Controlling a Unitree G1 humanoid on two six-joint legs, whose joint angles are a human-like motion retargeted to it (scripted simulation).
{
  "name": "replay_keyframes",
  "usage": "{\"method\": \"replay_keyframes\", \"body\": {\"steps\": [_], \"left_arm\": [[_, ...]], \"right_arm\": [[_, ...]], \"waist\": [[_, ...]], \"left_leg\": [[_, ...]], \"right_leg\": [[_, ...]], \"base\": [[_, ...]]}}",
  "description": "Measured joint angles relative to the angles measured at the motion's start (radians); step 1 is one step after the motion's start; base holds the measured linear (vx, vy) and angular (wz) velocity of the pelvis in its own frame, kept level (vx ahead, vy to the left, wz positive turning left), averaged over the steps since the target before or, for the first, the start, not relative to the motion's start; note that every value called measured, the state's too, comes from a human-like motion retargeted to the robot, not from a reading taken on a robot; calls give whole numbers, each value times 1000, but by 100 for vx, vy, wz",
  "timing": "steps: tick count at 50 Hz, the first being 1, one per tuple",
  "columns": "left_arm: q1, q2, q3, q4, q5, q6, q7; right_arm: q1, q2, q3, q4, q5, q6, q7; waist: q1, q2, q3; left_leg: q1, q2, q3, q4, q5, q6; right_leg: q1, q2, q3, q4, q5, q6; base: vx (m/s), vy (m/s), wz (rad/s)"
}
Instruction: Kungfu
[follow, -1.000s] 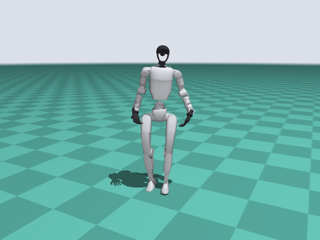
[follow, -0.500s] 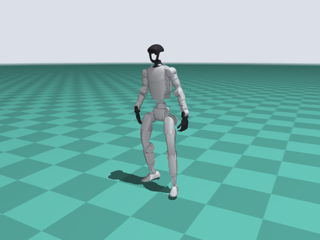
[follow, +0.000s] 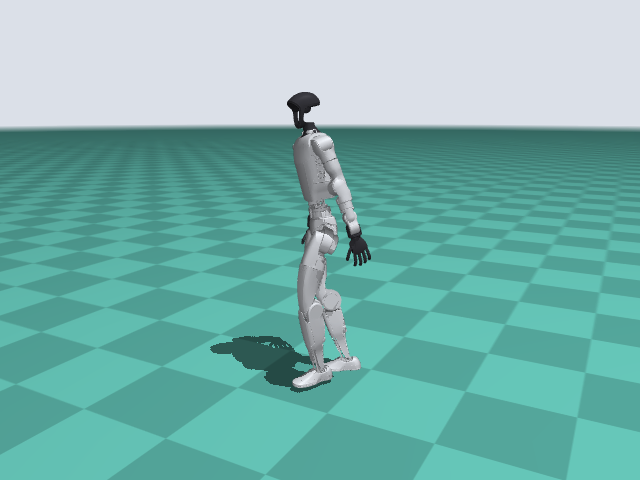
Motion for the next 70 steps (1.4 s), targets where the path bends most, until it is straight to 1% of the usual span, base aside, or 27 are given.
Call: {"method": "replay_keyframes", "body": {"steps": [5, 7, 8, 10, 13, 15, 17, 18, 20, 22, 25, 27, 30, 36, 39, 42, 45, 47, 48, 50, 53, 55, 57, 60, 63, 67, 70], "left_arm": [[16, 26, 6, 4, 128, 16, 2], [19, 38, 22, 7, 134, 22, 4], [20, 44, 32, 9, 129, 26, 3], [25, 56, 62, 12, 112, 33, 0], [30, 76, 114, 30, 70, 45, -18], [10, 90, 152, 52, 39, 61, -53], [-37, 103, 169, 70, -6, 64, -84], [-73, 110, 174, 75, -34, 60, -94], [-133, 111, 162, 79, -97, 45, -108], [-186, 102, 143, 67, -133, 35, -131], [-259, 74, 118, 23, -110, 24, -180], [-293, 51, 87, -20, -76, -3, -199], [-331, 34, 28, -92, -32, -62, -204], [-374, 49, -58, -174, 112, -146, -234], [-374, 62, -70, -168, 212, -156, -233], [-346, 83, -69, -139, 276, -145, -214], [-301, 110, -34, -84, 298, -106, -182], [-281, 117, -12, -23, 272, -65, -176], [-275, 132, 8, 10, 263, -42, -183], [-249, 163, 58, 65, 255, 26, -196], [-192, 162, 106, 88, 236, 131, -135], [-187, 140, 105, 116, 86, 89, -61], [-156, 112, 144, 110, -51, 9, -58], [-91, 74, 153, 53, -231, -4, -82], [-43, 41, 173, 36, -264, -37, -55], [-71, 28, 143, 88, -334, -50, 30], [-84, 20, 133, 88, -330, -52, 74]], "right_arm": [[1, 27, -12, 76, 34, -15, -45], [0, 41, -27, 111, 62, -17, -62], [-1, 48, -34, 127, 71, -14, -74], [-4, 65, -43, 161, 80, -6, -105], [-8, 97, -63, 218, 54, 9, -205], [-21, 120, -70, 252, 43, 18, -292], [-40, 136, -77, 268, 53, 6, -353], [-58, 139, -77, 271, 64, -6, -366], [-70, 134, -64, 258, 79, -32, -365], [-64, 134, -49, 228, 62, -27, -357], [-59, 137, -53, 200, 9, -2, -373], [-62, 126, -56, 199, 0, -6, -394], [-78, 108, -56, 193, -3, -16, -419], [-99, 87, -62, 183, -9, -30, -472], [-105, 86, -72, 199, -10, -37, -469], [-106, 86, -74, 220, -28, -43, -466], [-130, 90, -68, 247, -58, -42, -479], [-133, 83, -64, 245, -71, -46, -484], [-132, 85, -58, 240, -73, -49, -482], [-119, 87, -40, 237, -75, -51, -478], [-86, 86, -94, 239, -94, -28, -434], [-99, 48, -68, 221, -100, -9, -376], [-130, -14, -7, 194, -119, 19, -345], [-170, -78, 31, 157, -191, 26, -351], [-181, -136, 60, 135, -214, 20, -329], [-251, -191, 86, 139, -201, 56, -306], [-291, -188, 42, 156, -212, 87, -322]], "waist": [[20, 17, -4], [8, 12, -11], [5, 1, -17], [3, -28, -34], [7, -70, -73], [-11, -101, -102], [-37, -89, -113], [-54, -70, -111], [-70, -40, -112], [-57, -20, -124], [-68, 19, -137], [-73, 22, -121], [-118, 16, -100], [-196, -6, -68], [-211, -27, -36], [-210, -36, -30], [-172, -49, -33], [-195, -40, -16], [-202, -26, -9], [-211, -22, -23], [-116, -44, -80], [-108, -42, -59], [-153, -15, -30], [-200, 26, -8], [-204, 51, -24], [-196, 77, 19], [-196, 77, 33]], "left_leg": [[-71, -28, 26, -121, 107, -34], [-69, -31, 59, -147, 161, 30], [-66, -37, 71, -148, 201, 102], [-57, -65, 47, -137, 147, 213], [-47, -95, -49, -105, 86, 192], [-41, -104, -52, -104, 76, 173], [22, -70, -38, -147, 62, 162], [31, -25, -53, -148, 62, 144], [50, 27, -85, -155, 64, 118], [90, 37, -103, -190, 60, 119], [178, 9, -161, -266, 47, 151], [256, -34, -194, -311, 40, 170], [308, -75, -262, -331, 29, 185], [348, -129, -423, -308, -6, 182], [391, -156, -504, -299, -28, 174], [406, -153, -571, -279, -60, 154], [384, -123, -581, -231, -110, 118], [394, -150, -637, -233, -103, 129], [396, -131, -664, -228, -106, 121], [386, -115, -705, -206, -111, 110], [291, -81, -673, -132, -72, 78], [242, -50, -620, -99, -12, 54], [214, -9, -546, -98, 41, 25], [221, 57, -380, -160, 95, -11], [228, 94, -257, -231, 130, -47], [242, 99, -298, -276, 160, -102], [255, 83, -397, -261, 142, -110]], "right_leg": [[82, 68, 16, -35, -16, -18], [111, 76, -14, -35, -20, -5], [121, 72, -27, -31, -21, 5], [140, 65, -40, -14, -15, 43], [151, 65, -34, 36, 63, 156], [134, 50, -37, 83, 180, 280], [94, 108, -70, 152, 309, 389], [52, 167, -126, 209, 354, 389], [-25, 219, -228, 361, 403, 389], [-90, 197, -283, 495, 408, 389], [-140, 121, -357, 570, 343, 389], [-150, 64, -326, 560, 296, 386], [-204, -34, -286, 500, 243, 340], [-247, -182, -157, 134, 312, 238], [-243, -227, -53, -43, 411, 267], [-270, -250, 57, -93, 417, 375], [-291, -205, 139, -41, 557, 389], [-249, -256, 62, -14, 427, 350], [-227, -246, 2, 0, 352, 270], [-192, -226, -101, -1, 287, 155], [-211, -241, -87, 7, 251, 167], [-178, -245, -161, -18, 244, 153], [-148, -236, -216, -38, 236, 139], [-138, -220, -283, -33, 216, 126], [-156, -205, -320, -10, 194, 115], [-151, -192, -326, 17, 175, 116], [-151, -204, -343, 43, 168, 120]], "base": [[41, -32, -40], [51, -29, 28], [53, -29, 17], [63, -31, 4], [80, -33, -6], [63, -33, 31], [44, -65, 76], [29, -95, 85], [36, -80, 61], [55, -16, 48], [57, 14, 116], [44, 6, 142], [32, -23, 164], [20, -39, 154], [14, -51, 143], [10, -57, 104], [1, -70, 47], [-16, -38, 140], [-17, -48, 147], [-7, -68, 138], [-8, -68, 124], [-36, -45, 146], [-40, -26, 159], [-28, -24, 118], [-12, -19, 88], [-21, -2, 47], [-7, 7, 46]]}}
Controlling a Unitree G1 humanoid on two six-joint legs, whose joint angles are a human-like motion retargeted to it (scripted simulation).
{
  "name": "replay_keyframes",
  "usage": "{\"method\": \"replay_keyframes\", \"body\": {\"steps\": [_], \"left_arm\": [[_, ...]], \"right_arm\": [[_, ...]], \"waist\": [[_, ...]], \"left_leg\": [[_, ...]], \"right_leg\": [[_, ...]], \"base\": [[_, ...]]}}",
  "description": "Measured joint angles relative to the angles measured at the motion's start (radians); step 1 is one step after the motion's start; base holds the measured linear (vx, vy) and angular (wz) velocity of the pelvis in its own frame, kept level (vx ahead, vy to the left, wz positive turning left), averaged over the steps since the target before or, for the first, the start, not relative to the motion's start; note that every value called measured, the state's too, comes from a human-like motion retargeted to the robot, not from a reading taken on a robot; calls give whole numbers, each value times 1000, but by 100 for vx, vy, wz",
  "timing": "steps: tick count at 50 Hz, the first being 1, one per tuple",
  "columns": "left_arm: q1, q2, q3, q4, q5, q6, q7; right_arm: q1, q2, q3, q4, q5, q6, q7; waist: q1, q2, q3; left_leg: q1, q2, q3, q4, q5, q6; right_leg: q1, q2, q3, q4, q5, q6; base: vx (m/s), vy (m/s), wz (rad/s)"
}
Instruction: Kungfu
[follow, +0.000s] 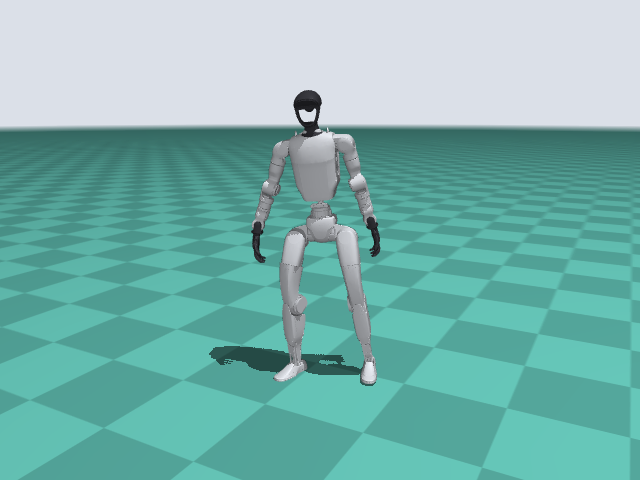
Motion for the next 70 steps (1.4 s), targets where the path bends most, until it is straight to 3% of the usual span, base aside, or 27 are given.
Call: {"method": "replay_keyframes", "body": {"steps": [5, 8, 14, 18, 22, 25, 30, 33, 35, 37, 40, 42, 45, 50, 53, 55, 58, 62, 70], "left_arm": [[-24, 9, -7, -32, 84, -21, 33], [-59, 29, -11, -28, 163, -26, 4], [-180, 58, -84, -20, 294, 2, -174], [-257, 62, -107, -64, 359, 30, -338], [-287, 97, -125, -125, 405, 40, -441], [-280, 116, -127, -162, 431, 27, -403], [-268, 143, -107, -149, 405, -1, -323], [-269, 148, -92, -96, 399, 52, -347], [-256, 134, -60, -62, 394, 93, -350], [-225, 99, -22, -44, 324, 92, -331], [-189, 33, 42, -31, 115, 50, -335], [-166, -3, 104, -32, -46, 41, -386], [-151, -35, 191, -29, -284, 67, -487], [-163, -80, 389, -62, -678, 81, -550], [-191, -100, 517, -114, -1012, 93, -581], [-206, -102, 611, -148, -1223, 96, -608], [-222, -70, 723, -169, -1441, 84, -603], [-216, -7, 736, -163, -1460, 42, -549], [-205, 42, 669, -208, -1247, 24, -546]], "right_arm": [[-13, 25, -53, -31, 69, 9, 11], [12, 61, -100, -70, 119, -21, 14], [73, 138, -208, -117, 190, -61, -8], [94, 177, -229, -95, 204, -110, -51], [105, 225, -222, -34, 205, -152, -96], [112, 250, -195, 10, 210, -169, -100], [108, 315, -158, 61, 251, -196, -170], [128, 349, -153, 90, 315, -201, -142], [139, 367, -157, 116, 352, -195, -96], [143, 371, -160, 124, 330, -172, -71], [124, 345, -146, 103, 226, -154, -133], [105, 320, -133, 84, 196, -163, -159], [95, 304, -180, 41, 253, -192, -82], [86, 317, -382, -32, 738, -181, 164], [54, 311, -512, -65, 1144, -127, 283], [25, 308, -611, -85, 1390, -113, 310], [-17, 298, -736, -95, 1699, -109, 295], [-13, 266, -811, -68, 1856, -63, 294], [56, 230, -809, -41, 1711, -69, 298]], "waist": [[14, -37, -8], [8, -36, -19], [6, -40, -25], [-5, -43, -16], [4, -36, -30], [20, -38, -54], [-55, -50, -52], [-31, -71, -51], [10, -96, -68], [31, -102, -79], [14, -86, -64], [42, -89, -63], [4, -89, -62], [33, -79, -98], [53, -78, -117], [63, -91, -119], [73, -96, -124], [57, -91, -119], [59, -79, -125]], "left_leg": [[42, 22, 125, 67, -8, 86], [48, 22, 94, 68, -41, 52], [44, -20, 110, 33, -193, 123], [44, -63, 103, 2, -206, 140], [38, -74, 119, -38, -177, 163], [33, -81, 155, -81, -152, 179], [-1, -104, 131, -82, -132, 197], [10, -120, 148, -83, -133, 200], [15, -137, 175, -84, -137, 204], [8, -142, 177, -80, -138, 206], [5, -134, 176, -77, -138, 209], [17, -129, 252, -86, -146, 215], [25, -135, 277, -93, -147, 233], [12, -98, 318, -82, -148, 227], [4, -95, 335, -83, -148, 221], [13, -108, 343, -87, -151, 214], [24, -107, 335, -86, -152, 207], [35, -101, 316, -84, -144, 200], [21, -94, 285, -66, -138, 194]], "right_leg": [[-25, -54, 1, 49, -2, 7], [-18, -62, -18, 57, 8, 13], [4, -107, -46, 6, 93, 47], [15, -130, -63, -55, 170, 85], [-2, -64, 70, -31, 69, 59], [-35, 36, 245, 56, -16, 77], [27, 133, 250, 90, -78, 122], [88, 117, 125, 8, -86, 17], [91, 105, 135, -23, -75, 13], [65, 112, 197, -14, -73, 26], [68, 78, 127, -15, -61, 60], [56, 85, 149, -11, -59, 42], [47, 96, 180, -19, -47, 22], [60, 88, 44, -51, -120, -87], [61, 51, -42, -51, -92, -46], [64, 20, -75, -55, 3, 14], [60, 25, -50, -51, 7, 12], [82, 35, -42, -55, 1, 19], [94, 35, -58, -46, -17, 22]], "base": [[11, 26, 24], [24, 36, 35], [28, 53, 27], [19, 56, 10], [12, 39, -32], [10, 25, -43], [1, 19, 22], [4, 12, -21], [13, 7, -53], [6, 8, -35], [-8, 12, -43], [-7, 10, -124], [-5, 3, -32], [1, -2, -46], [-3, 0, -62], [-5, -2, -62], [-2, -8, -37], [-3, -5, 25], [-3, 0, 22]]}}
